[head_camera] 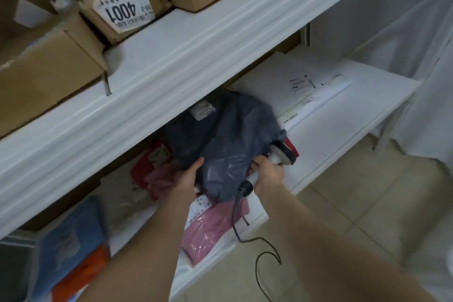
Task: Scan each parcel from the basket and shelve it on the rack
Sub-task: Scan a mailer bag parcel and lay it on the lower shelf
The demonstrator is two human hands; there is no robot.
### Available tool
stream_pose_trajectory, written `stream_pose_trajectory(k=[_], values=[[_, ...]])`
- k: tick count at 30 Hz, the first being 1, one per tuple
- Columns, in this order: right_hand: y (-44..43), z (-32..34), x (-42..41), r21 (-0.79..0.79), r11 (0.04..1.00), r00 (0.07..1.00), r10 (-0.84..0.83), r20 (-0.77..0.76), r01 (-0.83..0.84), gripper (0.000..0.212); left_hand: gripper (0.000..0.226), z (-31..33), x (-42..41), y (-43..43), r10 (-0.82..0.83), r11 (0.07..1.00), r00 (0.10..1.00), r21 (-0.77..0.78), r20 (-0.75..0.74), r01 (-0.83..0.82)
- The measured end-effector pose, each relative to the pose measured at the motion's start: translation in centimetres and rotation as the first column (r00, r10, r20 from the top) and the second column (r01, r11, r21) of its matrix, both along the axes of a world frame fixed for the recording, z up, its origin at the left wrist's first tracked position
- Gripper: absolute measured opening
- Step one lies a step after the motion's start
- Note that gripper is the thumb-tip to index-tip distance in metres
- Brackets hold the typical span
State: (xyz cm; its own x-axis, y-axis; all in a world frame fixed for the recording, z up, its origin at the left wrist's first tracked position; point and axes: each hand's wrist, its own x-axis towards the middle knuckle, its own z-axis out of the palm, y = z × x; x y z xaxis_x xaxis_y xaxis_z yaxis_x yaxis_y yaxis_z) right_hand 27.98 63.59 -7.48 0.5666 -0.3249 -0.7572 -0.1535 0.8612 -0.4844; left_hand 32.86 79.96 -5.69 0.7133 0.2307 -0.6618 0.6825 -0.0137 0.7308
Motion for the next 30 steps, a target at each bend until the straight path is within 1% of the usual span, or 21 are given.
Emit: stream_pose_trajectory(k=[1, 2, 4, 5, 7, 9, 11, 13, 14, 15, 17, 18, 19, 20, 21, 22, 24, 25, 27, 28, 30], values=[[-0.2, -0.7, -0.1, -0.021, 1.000, 1.000, 0.020, -0.004, -0.020, 0.044, 0.055, -1.2, -0.2, -0.1, 0.042, 0.996, 0.999, 0.078, 0.018, -0.043], [-0.5, -1.3, -0.3, -0.048, 0.998, 0.999, 0.039, -0.008, -0.040, 0.045, 0.047, -2.0, -0.4, -0.3, 0.078, 0.993, 0.997, 0.082, 0.026, -0.079], [-1.3, -2.3, -0.7, -0.089, 0.994, 0.998, 0.066, 0.000, -0.066, 0.046, 0.033, -3.1, -0.7, -0.9, 0.117, 0.993, 0.993, 0.018, 0.014, -0.117], [-1.8, -2.4, -0.7, -0.109, 0.991, 0.997, 0.081, 0.009, -0.079, 0.045, 0.031, -3.6, -0.8, -1.1, 0.128, 0.992, 0.992, -0.010, -0.006, -0.128], [-2.5, -2.4, -0.6, -0.134, 0.986, 0.993, 0.108, 0.036, -0.102, 0.042, 0.026, -4.3, -0.5, -1.4, 0.115, 0.993, 0.993, -0.023, -0.031, -0.116], [-2.7, -2.3, -0.3, -0.134, 0.983, 0.986, 0.136, 0.100, -0.122, 0.037, 0.022, -4.8, -0.2, -1.4, 0.056, 0.997, 0.998, 0.045, -0.014, -0.055], [-2.5, -2.1, 0.1, -0.115, 0.982, 0.973, 0.168, 0.160, -0.151, 0.032, 0.029, -4.5, 0.5, -1.4, -0.002, 0.985, 0.999, 0.171, 0.046, -0.006], [-1.9, -2.0, 0.9, -0.135, 0.972, 0.956, 0.215, 0.202, -0.190, 0.030, 0.039, -4.0, 1.3, -0.8, 0.020, 0.950, 0.980, 0.303, 0.197, -0.080], [-1.5, -1.9, 1.4, -0.161, 0.966, 0.948, 0.235, 0.214, -0.203, 0.032, 0.043, -3.7, 1.7, -0.3, 0.027, 0.928, 0.961, 0.349, 0.274, -0.126], [-1.1, -1.8, 1.8, -0.198, 0.959, 0.946, 0.245, 0.210, -0.205, 0.034, 0.045, -3.4, 2.0, 0.2, 0.033, 0.914, 0.947, 0.375, 0.318, -0.157], [-0.5, -1.7, 2.3, -0.256, 0.949, 0.955, 0.233, 0.184, -0.183, 0.037, 0.051, -3.7, 2.4, 1.0, 0.022, 0.894, 0.948, 0.419, 0.317, -0.161], [-0.5, -1.7, 2.4, -0.275, 0.947, 0.961, 0.218, 0.171, -0.166, 0.038, 0.056, -3.9, 2.3, 1.1, 0.004, 0.871, 0.962, 0.472, 0.274, -0.138], [-0.6, -1.9, 2.4, -0.294, 0.943, 0.965, 0.209, 0.156, -0.157, 0.040, 0.063, -4.0, 2.1, 0.9, -0.016, 0.821, 0.976, 0.561, 0.216, -0.110], [-0.7, -2.1, 2.3, -0.311, 0.937, 0.967, 0.211, 0.139, -0.160, 0.041, 0.069, -4.0, 1.7, 0.4, -0.033, 0.747, 0.983, 0.658, 0.183, -0.097], [-1.0, -2.3, 2.2, -0.326, 0.929, 0.967, 0.223, 0.125, -0.173, 0.040, 0.074, -4.0, 1.5, -0.3, -0.053, 0.678, 0.981, 0.728, 0.189, -0.104], [-1.1, -2.5, 2.1, -0.338, 0.923, 0.965, 0.236, 0.113, -0.186, 0.038, 0.077, -4.1, 1.1, -1.0, -0.094, 0.625, 0.972, 0.773, 0.214, -0.109], [-1.5, -2.6, 1.9, -0.345, 0.918, 0.965, 0.243, 0.104, -0.194, 0.036, 0.084, -4.3, 0.9, -2.7, -0.224, 0.550, 0.942, 0.831, 0.248, -0.088], [-1.6, -2.7, 1.9, -0.345, 0.919, 0.965, 0.241, 0.105, -0.192, 0.035, 0.087, -4.6, 0.7, -3.2, -0.277, 0.499, 0.931, 0.863, 0.238, -0.072], [-1.6, -2.7, 1.8, -0.339, 0.922, 0.966, 0.235, 0.111, -0.185, 0.033, 0.088, -4.9, 0.3, -3.7, -0.374, 0.363, 0.907, 0.931, 0.195, -0.051], [-1.6, -2.6, 1.8, -0.333, 0.925, 0.965, 0.235, 0.116, -0.185, 0.032, 0.083, -4.8, 0.2, -3.9, -0.437, 0.299, 0.881, 0.953, 0.183, -0.050], [-1.4, -2.5, 1.7, -0.324, 0.927, 0.963, 0.239, 0.121, -0.190, 0.030, 0.076, -4.7, -0.1, -4.3, -0.611, 0.209, 0.774, 0.977, 0.163, -0.041]])
